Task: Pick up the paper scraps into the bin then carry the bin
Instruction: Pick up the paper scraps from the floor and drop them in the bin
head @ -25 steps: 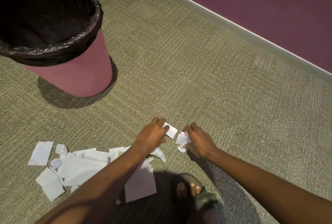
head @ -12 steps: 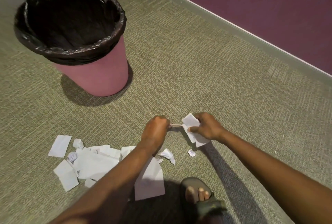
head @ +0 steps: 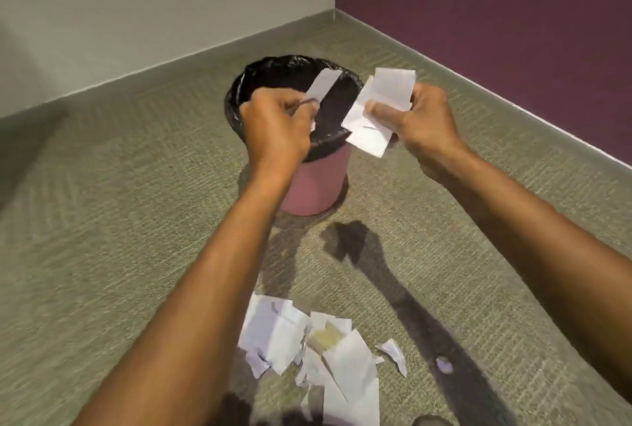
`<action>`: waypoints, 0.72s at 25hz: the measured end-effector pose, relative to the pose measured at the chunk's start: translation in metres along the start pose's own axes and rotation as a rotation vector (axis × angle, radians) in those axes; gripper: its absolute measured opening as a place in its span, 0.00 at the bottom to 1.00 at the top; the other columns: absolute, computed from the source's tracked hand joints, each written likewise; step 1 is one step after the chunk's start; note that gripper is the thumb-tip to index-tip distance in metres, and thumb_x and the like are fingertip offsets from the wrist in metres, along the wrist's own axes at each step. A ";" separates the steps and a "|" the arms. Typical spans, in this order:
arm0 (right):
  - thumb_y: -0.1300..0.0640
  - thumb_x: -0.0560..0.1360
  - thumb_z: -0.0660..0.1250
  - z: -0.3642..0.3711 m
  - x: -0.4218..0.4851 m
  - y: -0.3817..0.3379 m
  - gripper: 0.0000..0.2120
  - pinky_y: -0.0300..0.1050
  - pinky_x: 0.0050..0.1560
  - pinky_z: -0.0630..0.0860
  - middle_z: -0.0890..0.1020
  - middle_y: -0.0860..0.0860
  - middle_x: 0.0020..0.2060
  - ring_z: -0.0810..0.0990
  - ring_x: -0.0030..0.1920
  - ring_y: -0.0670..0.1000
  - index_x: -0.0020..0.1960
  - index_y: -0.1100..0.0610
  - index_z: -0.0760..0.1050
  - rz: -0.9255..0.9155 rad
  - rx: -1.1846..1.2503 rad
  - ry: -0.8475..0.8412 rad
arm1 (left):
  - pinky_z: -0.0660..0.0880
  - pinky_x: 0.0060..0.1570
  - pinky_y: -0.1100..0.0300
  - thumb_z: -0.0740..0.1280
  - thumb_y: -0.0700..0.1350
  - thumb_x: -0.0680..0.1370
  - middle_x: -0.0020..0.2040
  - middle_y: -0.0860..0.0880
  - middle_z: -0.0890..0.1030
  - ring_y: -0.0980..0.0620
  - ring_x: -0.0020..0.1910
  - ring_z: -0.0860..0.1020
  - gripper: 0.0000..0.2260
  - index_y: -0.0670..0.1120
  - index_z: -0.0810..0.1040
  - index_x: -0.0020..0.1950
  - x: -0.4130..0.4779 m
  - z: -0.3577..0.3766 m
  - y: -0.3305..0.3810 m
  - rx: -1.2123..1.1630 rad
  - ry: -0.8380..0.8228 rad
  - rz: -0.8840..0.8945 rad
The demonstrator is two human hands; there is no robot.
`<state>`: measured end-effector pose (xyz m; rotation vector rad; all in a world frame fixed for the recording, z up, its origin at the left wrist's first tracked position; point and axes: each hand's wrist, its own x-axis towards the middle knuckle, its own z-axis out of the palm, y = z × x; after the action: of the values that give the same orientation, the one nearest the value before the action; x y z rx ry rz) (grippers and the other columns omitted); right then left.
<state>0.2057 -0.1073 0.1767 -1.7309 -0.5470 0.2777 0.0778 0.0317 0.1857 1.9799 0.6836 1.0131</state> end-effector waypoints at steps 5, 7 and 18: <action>0.58 0.73 0.74 0.067 0.053 -0.037 0.11 0.46 0.30 0.82 0.84 0.54 0.44 0.85 0.38 0.51 0.53 0.61 0.79 0.046 -0.107 -0.113 | 0.81 0.43 0.50 0.71 0.42 0.74 0.39 0.41 0.85 0.45 0.41 0.84 0.07 0.39 0.84 0.41 0.070 -0.011 -0.022 0.175 -0.067 -0.260; 0.57 0.74 0.74 0.081 0.058 -0.039 0.10 0.52 0.38 0.85 0.81 0.56 0.41 0.83 0.38 0.54 0.48 0.60 0.75 0.098 -0.122 -0.177 | 0.82 0.44 0.50 0.72 0.45 0.73 0.46 0.42 0.85 0.44 0.44 0.84 0.09 0.39 0.83 0.48 0.084 -0.011 -0.032 0.198 -0.112 -0.311; 0.63 0.76 0.69 -0.003 -0.057 0.063 0.03 0.43 0.31 0.79 0.83 0.56 0.38 0.82 0.32 0.48 0.44 0.61 0.79 0.194 -0.389 -0.417 | 0.71 0.34 0.59 0.66 0.51 0.77 0.29 0.53 0.76 0.58 0.29 0.73 0.15 0.49 0.75 0.31 -0.063 -0.008 -0.091 0.075 -0.128 -0.084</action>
<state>0.1708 -0.1478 0.1101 -2.1221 -0.7728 0.7195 0.0278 0.0372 0.0869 2.0434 0.7365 0.8134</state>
